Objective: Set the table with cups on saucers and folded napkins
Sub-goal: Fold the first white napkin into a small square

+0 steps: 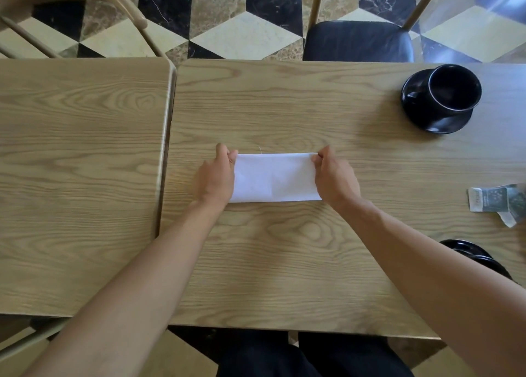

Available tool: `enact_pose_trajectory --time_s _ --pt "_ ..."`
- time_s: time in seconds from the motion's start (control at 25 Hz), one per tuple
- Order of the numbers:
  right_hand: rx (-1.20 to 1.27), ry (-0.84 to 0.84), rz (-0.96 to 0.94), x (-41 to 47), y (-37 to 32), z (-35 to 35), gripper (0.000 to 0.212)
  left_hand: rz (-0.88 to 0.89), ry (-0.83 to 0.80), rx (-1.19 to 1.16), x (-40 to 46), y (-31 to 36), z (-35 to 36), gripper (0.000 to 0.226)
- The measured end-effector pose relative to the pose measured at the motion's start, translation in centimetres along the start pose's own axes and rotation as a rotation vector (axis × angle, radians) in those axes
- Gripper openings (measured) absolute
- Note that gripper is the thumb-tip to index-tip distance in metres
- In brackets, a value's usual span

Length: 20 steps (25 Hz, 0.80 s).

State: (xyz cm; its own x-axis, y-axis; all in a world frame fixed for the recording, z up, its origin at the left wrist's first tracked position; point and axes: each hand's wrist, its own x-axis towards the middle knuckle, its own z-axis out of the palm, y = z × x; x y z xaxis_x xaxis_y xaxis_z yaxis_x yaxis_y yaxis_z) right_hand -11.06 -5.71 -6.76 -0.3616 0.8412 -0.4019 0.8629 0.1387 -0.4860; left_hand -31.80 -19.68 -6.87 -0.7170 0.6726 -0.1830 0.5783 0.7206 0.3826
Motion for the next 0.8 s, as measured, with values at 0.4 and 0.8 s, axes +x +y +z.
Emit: enact_pose_trajectory --time_s 0.4,0.8 --pt "-0.079 0.149 -0.004 -1.0 -0.3 0.8 0.024 -0.003 0.104 0.159 -0.6 0.3 0.6 0.046" --pt "-0.242 0.332 -0.556 -3.9 -3.8 3.9 0.033 0.492 0.202 0.159 -5.0 1.2 2.9 0.053"
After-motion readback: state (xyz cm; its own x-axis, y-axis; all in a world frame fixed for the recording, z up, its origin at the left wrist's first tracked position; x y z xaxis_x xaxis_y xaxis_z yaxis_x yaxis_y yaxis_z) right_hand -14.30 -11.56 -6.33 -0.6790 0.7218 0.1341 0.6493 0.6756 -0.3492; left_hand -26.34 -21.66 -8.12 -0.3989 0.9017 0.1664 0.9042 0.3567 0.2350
